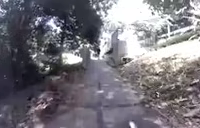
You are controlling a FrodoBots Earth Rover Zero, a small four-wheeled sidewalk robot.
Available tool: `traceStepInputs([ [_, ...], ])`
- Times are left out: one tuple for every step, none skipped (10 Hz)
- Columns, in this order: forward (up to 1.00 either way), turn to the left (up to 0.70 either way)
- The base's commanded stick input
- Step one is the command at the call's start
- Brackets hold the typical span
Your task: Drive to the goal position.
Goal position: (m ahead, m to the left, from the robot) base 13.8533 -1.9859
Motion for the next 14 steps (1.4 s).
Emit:
traceStepInputs([
  [0.98, 0.0],
  [0.98, 0.0],
  [0.98, 0.0],
  [0.98, 0.0],
  [0.98, 0.0],
  [0.98, 0.0],
  [0.98, 0.0],
  [0.98, 0.0],
  [0.98, 0.0],
  [0.98, 0.0],
  [0.98, 0.0],
  [0.98, 0.0],
  [0.98, 0.0],
  [0.98, 0.0],
])
